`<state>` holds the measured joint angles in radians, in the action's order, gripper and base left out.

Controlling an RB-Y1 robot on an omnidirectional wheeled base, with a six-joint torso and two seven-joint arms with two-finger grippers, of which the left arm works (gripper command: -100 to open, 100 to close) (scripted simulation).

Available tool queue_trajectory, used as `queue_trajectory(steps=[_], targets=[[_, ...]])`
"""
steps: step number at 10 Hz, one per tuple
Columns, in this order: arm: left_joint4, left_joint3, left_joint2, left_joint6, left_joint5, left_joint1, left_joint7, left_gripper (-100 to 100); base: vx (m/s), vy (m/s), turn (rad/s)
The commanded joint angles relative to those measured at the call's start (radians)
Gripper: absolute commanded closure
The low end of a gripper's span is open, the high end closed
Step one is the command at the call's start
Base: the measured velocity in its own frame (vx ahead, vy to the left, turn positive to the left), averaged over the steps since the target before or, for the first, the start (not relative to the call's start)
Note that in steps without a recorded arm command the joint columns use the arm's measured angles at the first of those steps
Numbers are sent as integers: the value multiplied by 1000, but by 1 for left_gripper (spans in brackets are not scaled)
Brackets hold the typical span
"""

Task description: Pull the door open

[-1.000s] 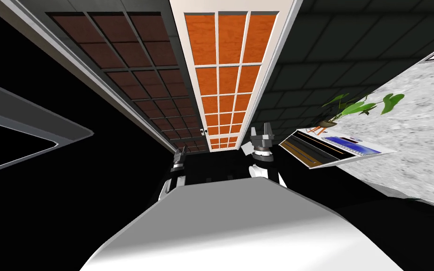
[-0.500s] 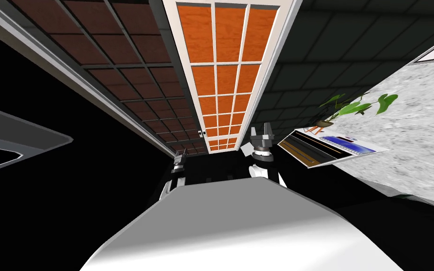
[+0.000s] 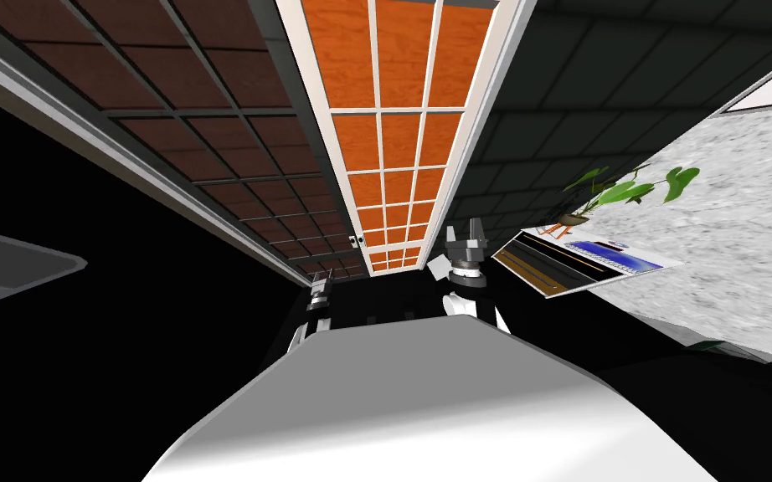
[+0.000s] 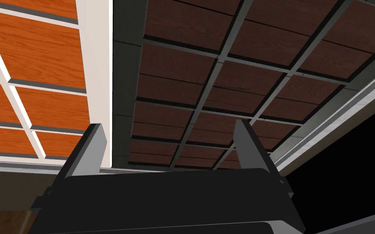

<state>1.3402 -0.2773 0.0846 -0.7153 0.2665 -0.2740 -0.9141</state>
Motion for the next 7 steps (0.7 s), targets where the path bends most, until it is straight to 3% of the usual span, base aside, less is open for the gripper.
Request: queue_trajectory(steps=[1,7], targets=[[-28,-8,-3,-5,6,6,-31,-100,100,-8,-52],[-133,-33,-13,-33,22,31,-116,-100,85,4,-46]])
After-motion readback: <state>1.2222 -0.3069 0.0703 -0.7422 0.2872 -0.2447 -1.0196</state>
